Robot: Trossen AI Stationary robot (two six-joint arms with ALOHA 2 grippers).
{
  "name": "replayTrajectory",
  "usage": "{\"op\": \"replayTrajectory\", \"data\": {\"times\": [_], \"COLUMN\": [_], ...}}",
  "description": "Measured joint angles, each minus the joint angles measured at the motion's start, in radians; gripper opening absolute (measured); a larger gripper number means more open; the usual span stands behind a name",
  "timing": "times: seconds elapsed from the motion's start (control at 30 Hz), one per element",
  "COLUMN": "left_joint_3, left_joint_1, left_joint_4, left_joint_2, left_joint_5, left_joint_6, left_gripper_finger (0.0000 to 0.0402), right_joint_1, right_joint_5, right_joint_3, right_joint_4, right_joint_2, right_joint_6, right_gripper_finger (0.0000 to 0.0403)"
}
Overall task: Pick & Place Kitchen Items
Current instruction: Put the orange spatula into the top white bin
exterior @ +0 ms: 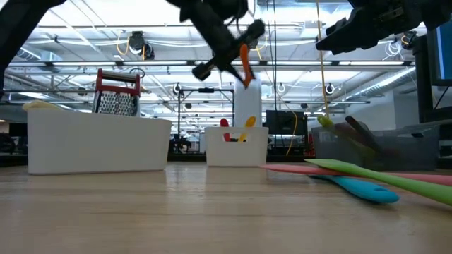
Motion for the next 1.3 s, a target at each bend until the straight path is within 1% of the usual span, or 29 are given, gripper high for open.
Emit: {"op": "replayTrajectory", "data": {"times": [0.03,0.17,0.3,0.43,0.63,0.8,0.97,1.17,1.23,1.3], "left_joint_3": [-0.001,-0.001,-0.001,-0.001,-0.001,-0.001,-0.001,-0.001,-0.001,-0.001], "left_joint_1": [0.027,0.122,0.175,0.185,0.193,0.231,0.247,0.253,0.253,0.254], "left_joint_4": [-0.014,-0.034,-0.045,-0.055,-0.039,-0.025,-0.021,-0.012,-0.010,-0.008], "left_joint_2": [0.002,0.000,0.007,0.032,0.107,0.165,0.197,0.205,0.205,0.205], "left_joint_5": [0.017,0.018,0.009,0.013,0.103,0.139,0.180,0.178,0.171,0.144], "left_joint_6": [0.007,0.023,0.030,0.032,0.027,0.018,0.017,0.027,0.025,0.026], "left_gripper_finger": [0.0058,0.0058,0.0058,0.0058,0.0058,0.0058,0.0058,0.0059,0.0077,0.0105], "right_joint_1": [0.000,0.000,0.000,-0.008,-0.044,-0.068,-0.085,-0.101,-0.108,-0.111], "right_joint_5": [0.000,0.000,0.000,0.000,0.000,-0.001,-0.002,-0.003,-0.004,-0.003], "right_joint_3": [0.000,0.000,0.000,0.000,0.000,0.000,0.000,0.000,0.000,0.000], "right_joint_4": [0.000,0.000,0.000,0.000,0.008,0.007,0.007,0.007,0.007,0.007], "right_joint_2": [0.000,0.000,0.000,0.000,0.000,0.000,0.000,0.000,0.000,0.000], "right_joint_6": [0.002,0.004,0.005,0.005,0.007,0.007,0.007,0.007,0.007,0.008], "right_gripper_finger": [0.0000,0.0000,0.0000,0.0000,0.0000,0.0000,0.0000,0.0000,0.0000,0.0000]}}
